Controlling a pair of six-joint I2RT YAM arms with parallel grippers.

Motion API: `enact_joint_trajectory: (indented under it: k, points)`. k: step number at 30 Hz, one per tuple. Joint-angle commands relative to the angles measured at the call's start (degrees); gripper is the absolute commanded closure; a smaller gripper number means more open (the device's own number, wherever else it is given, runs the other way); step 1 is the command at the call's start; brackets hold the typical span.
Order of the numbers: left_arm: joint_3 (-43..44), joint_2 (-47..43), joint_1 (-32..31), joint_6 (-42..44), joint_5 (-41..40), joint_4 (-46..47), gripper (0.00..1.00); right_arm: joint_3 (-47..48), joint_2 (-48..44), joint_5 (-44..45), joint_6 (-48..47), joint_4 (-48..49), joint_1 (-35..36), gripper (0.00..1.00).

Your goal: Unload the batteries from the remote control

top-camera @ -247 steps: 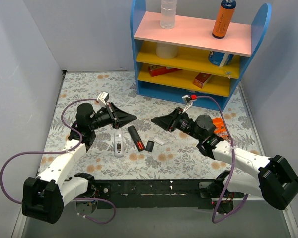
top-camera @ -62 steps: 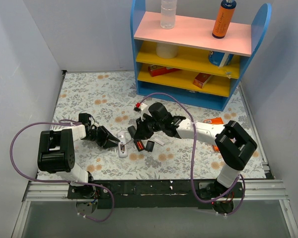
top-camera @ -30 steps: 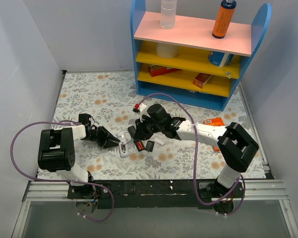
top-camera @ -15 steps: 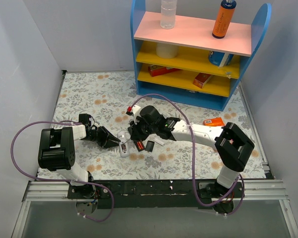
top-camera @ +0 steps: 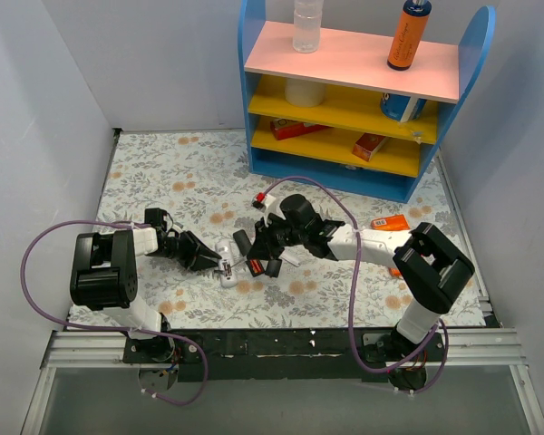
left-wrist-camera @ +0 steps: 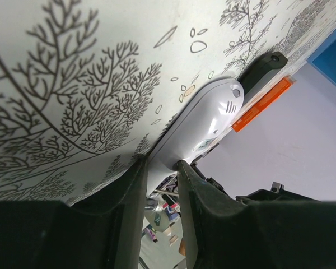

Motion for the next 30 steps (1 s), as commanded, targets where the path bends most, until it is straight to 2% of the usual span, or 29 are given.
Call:
enact_joint_trajectory:
  k: [1, 9, 15, 19, 22, 24, 30]
  points:
    - [-1.5, 1.6, -1.0, 0.6, -5.9, -0.1, 0.73, -1.2, -1.1, -6.2, 1.9, 6.4, 0.0, 0.99]
    - [-1.0, 1.8, -1.0, 0.5, -6.1, -0.1, 0.72, -0.1, -0.6, -5.2, 1.1, 4.5, -0.1, 0.99]
    - [5.0, 0.3, -1.0, 2.1, -7.3, -4.2, 0.66, 1.2, -1.5, -3.9, 0.0, 1.0, -0.1, 0.99]
    - [11.3, -2.0, -1.0, 2.9, -11.7, -9.1, 0.57, 1.8, -3.4, -4.0, -0.9, -0.6, 0.6, 0.99]
    - [15.2, -3.5, -1.0, 3.0, -14.8, -11.9, 0.48, 1.2, -4.0, -4.0, -0.4, 0.4, 1.8, 0.99]
    - [16.5, -4.1, -1.0, 3.1, -16.3, -12.9, 0.38, 1.2, -4.0, -3.8, -0.2, 0.7, 2.9, 0.99]
    - [15.4, -4.5, -1.0, 3.6, -17.6, -12.5, 0.31, 2.6, -2.5, -3.9, 0.0, 0.9, 6.5, 0.99]
